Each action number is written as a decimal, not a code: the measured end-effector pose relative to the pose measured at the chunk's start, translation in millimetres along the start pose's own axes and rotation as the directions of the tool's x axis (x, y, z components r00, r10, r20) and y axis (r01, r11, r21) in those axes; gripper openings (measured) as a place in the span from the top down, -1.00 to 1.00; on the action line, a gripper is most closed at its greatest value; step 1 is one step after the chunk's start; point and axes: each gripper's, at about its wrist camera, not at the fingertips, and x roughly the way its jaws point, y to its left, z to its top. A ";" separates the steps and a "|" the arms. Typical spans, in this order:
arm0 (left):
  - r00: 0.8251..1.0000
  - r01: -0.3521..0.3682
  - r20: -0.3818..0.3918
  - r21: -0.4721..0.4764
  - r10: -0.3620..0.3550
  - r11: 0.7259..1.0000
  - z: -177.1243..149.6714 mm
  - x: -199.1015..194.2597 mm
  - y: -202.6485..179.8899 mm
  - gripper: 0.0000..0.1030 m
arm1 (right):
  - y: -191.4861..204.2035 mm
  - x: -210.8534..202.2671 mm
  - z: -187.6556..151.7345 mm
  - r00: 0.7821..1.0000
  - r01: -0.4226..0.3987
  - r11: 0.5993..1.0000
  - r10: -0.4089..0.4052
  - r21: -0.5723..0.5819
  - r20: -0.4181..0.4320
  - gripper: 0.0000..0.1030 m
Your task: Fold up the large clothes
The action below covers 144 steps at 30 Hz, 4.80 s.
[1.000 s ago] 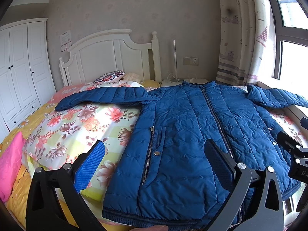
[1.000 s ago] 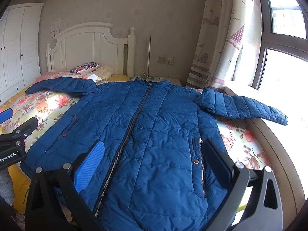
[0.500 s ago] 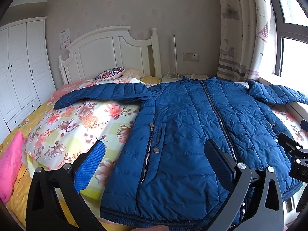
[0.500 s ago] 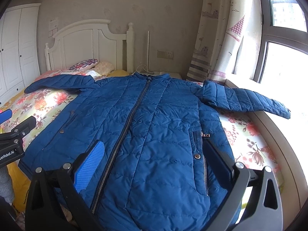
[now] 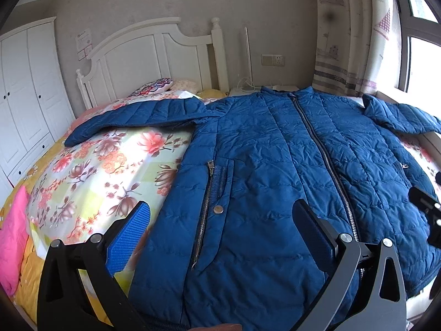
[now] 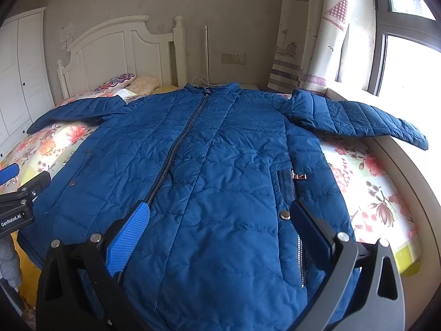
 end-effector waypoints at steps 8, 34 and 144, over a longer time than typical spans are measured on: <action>0.996 0.021 -0.084 0.071 -0.015 0.997 55.3 82.5 -27.5 -0.91 | -66.3 61.4 40.8 0.996 0.089 0.993 -0.087 0.073 -0.025 -0.95; 0.944 0.157 -0.290 -0.033 -0.160 0.987 110.7 256.4 -45.0 -0.91 | -303.7 183.8 96.9 0.955 0.282 0.704 -0.270 0.652 -0.122 -0.18; 0.962 0.127 -0.246 0.019 -0.119 0.992 166.2 304.3 -71.1 -0.91 | -97.8 229.1 159.1 1.000 -0.027 0.990 0.027 0.141 0.006 -0.37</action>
